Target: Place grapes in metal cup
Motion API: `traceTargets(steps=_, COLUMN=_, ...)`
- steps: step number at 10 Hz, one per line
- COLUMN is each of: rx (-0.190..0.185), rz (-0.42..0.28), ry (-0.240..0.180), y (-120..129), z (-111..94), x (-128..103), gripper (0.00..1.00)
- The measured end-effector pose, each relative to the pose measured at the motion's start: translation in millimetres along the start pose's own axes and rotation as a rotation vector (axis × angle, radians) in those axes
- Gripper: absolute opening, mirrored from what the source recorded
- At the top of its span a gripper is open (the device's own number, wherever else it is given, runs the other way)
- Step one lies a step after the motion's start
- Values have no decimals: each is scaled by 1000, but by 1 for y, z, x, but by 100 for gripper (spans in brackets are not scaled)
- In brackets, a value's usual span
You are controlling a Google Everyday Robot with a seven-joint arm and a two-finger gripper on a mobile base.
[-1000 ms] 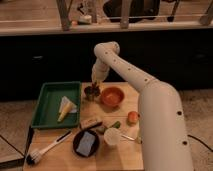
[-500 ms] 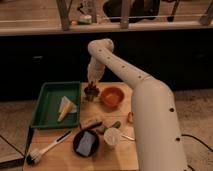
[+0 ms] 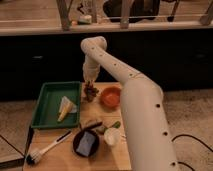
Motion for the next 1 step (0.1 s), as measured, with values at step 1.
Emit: traceTargets(steps=1, rx=-6, rz=-1, ry=-7, y=-1, z=1, x=1, gripper=29)
